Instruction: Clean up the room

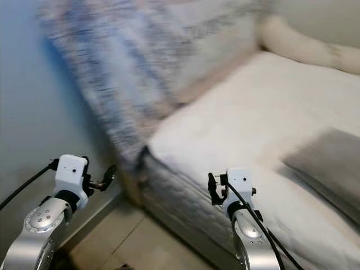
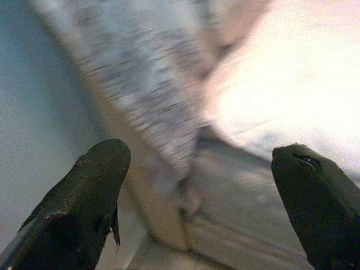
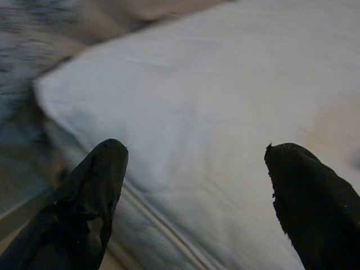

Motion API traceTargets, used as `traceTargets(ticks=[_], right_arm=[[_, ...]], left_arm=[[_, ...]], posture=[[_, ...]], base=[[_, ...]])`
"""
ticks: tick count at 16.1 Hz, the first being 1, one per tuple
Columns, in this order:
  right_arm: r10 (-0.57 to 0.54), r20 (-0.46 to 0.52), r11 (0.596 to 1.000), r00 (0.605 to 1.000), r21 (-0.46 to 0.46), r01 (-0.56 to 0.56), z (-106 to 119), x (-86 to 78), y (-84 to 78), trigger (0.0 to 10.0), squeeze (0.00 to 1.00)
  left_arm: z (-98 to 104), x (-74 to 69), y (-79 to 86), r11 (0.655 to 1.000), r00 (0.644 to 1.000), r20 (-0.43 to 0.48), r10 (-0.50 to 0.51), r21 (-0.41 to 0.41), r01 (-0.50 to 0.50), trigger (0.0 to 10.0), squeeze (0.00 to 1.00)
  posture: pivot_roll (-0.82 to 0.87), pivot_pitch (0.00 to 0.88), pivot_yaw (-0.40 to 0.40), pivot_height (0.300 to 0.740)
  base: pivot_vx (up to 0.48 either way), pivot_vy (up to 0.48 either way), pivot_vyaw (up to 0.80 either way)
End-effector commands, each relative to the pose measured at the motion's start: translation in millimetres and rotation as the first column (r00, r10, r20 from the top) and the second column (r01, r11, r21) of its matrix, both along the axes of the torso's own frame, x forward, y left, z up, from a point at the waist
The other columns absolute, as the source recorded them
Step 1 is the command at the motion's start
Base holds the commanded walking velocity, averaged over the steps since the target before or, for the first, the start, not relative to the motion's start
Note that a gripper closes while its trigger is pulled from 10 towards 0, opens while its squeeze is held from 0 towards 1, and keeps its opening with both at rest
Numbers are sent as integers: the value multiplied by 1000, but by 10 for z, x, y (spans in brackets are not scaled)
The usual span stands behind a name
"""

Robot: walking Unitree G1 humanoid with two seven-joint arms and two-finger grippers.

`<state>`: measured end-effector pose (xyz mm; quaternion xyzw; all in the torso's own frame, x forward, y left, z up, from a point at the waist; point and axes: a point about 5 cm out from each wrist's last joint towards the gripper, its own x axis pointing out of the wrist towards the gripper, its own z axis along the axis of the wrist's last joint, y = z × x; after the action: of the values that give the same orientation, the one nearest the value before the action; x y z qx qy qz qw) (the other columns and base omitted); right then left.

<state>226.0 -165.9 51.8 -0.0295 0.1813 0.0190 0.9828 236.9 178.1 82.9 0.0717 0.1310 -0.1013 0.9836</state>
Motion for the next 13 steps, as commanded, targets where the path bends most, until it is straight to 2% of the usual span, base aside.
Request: traceTargets(ticks=[1,5,9,13], right_arm=[[-18,7,1000,1000,-4,18,38,11,-42,10000,0],[-22,7,1000,1000,-5,22,44,19,-52,10000,0],[-39,28,999,999,-20,39,79,37,-85,10000,0],[-68,55,996,996,-46,70,105,45,-132,10000,0]], left_arm=[[1,23,-46,1000,1000,2,-20,7,20,10000,0],[-2,32,-66,1000,1000,11,-27,10,27,10000,0],[30,36,-45,1000,999,41,4,-24,-3,10000,0],[35,40,-53,1000,998,57,2,-11,-1,10000,0]], posture=[[43,0,-6,740],[40,0,-9,740],[39,0,-15,740],[38,0,-17,740]], base=[[0,0,-800],[0,0,-800],[0,0,-800],[0,0,-800]])
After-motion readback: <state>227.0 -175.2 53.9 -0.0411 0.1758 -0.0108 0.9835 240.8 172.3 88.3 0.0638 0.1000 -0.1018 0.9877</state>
